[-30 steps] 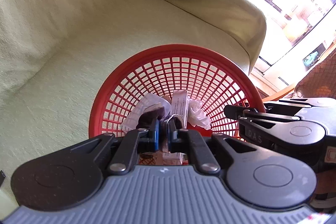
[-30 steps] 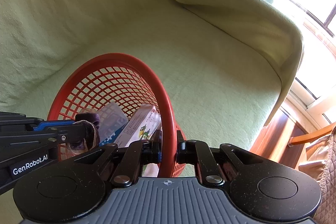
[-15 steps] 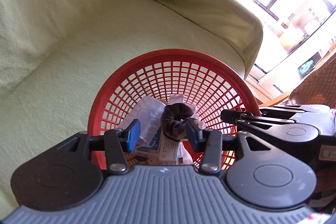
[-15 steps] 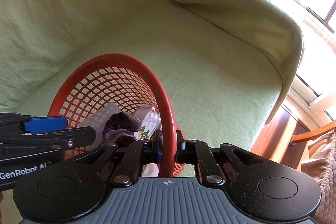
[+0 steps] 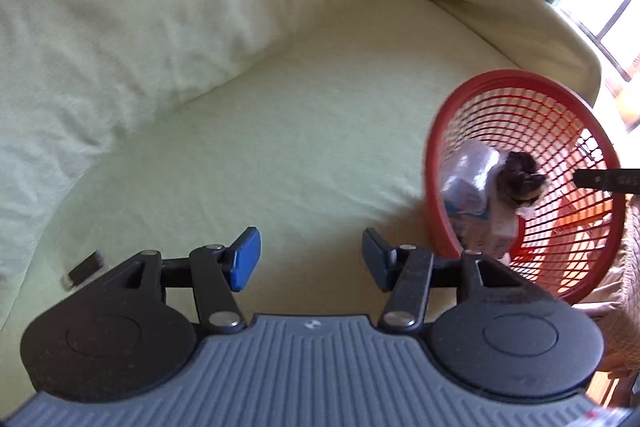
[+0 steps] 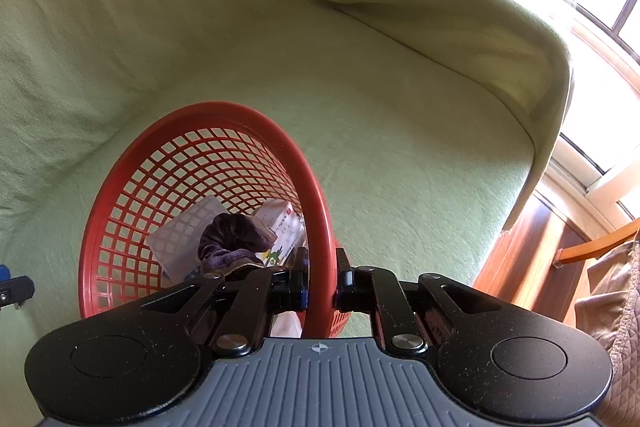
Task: Organize objects
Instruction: 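Carry the hair tie into the red basket and open the left gripper, then move the left gripper to the black USB stick and grasp it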
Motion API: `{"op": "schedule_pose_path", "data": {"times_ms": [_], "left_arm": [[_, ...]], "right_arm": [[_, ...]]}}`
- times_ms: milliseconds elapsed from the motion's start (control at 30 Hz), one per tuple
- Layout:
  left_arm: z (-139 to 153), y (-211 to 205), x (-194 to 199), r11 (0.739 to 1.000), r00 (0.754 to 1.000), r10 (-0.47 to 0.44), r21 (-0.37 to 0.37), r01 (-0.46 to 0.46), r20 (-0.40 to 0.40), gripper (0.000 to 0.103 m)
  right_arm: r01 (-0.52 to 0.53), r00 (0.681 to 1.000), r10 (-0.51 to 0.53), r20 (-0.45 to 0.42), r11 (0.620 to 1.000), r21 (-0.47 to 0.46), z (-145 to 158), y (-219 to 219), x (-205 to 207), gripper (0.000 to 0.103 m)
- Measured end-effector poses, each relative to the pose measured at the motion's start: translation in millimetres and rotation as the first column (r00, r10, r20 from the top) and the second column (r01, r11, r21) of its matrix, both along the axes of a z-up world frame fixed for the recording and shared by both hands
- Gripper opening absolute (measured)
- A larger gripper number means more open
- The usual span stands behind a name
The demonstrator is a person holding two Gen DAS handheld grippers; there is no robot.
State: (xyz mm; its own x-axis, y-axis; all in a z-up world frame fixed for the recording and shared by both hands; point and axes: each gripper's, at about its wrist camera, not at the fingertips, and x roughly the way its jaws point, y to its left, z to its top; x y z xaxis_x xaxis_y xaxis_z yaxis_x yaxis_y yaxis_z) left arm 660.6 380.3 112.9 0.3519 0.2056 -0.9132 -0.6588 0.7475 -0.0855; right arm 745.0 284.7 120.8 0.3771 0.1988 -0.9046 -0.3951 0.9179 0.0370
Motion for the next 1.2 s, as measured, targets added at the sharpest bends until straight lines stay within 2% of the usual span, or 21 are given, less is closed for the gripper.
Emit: {"op": "schedule_pose_path", "data": {"times_ms": [100,233,367,500,700,833,1067,1200], "left_arm": [[-10,18,-32,0.997,0.996,0.074,0.026,-0.072,-0.048,0.051],[-31,38,-74,0.989,0.985,0.127,0.086,-0.117,-0.115,0.051],[-55,55,-115,0.981,0.974,0.146,0.149,-0.121,-0.171,0.051],[-83,72,-140,0.976,0.966,0.117,0.204,-0.070,-0.231,0.051],[-119,106,-151,0.968,0.959,0.060,0.252,0.012,-0.276,0.049],[-141,123,-150,0.963,0.950,-0.006,0.253,0.089,-0.312,0.041],[-172,150,-145,0.954,0.921,-0.103,0.224,0.198,-0.376,0.038],[-176,165,-146,0.968,0.928,-0.104,0.179,0.178,-0.358,0.035]], "right_arm": [[-0.001,1.000,0.001,0.000,1.000,-0.004,1,0,-1,0.008],[0.000,1.000,0.000,-0.004,1.000,-0.011,2,0,-1,0.008],[-0.007,1.000,0.007,-0.003,1.000,-0.023,1,4,-2,0.008],[-0.011,1.000,0.011,0.000,0.999,-0.037,1,7,-3,0.008],[-0.008,1.000,0.009,0.015,0.999,-0.047,1,12,-4,0.008],[0.007,1.000,-0.006,0.021,0.999,-0.048,0,12,-3,0.008],[0.017,0.999,-0.015,0.032,0.998,-0.063,-1,15,-3,0.008],[0.015,0.999,-0.013,0.037,0.998,-0.066,-1,18,-4,0.008]]}}
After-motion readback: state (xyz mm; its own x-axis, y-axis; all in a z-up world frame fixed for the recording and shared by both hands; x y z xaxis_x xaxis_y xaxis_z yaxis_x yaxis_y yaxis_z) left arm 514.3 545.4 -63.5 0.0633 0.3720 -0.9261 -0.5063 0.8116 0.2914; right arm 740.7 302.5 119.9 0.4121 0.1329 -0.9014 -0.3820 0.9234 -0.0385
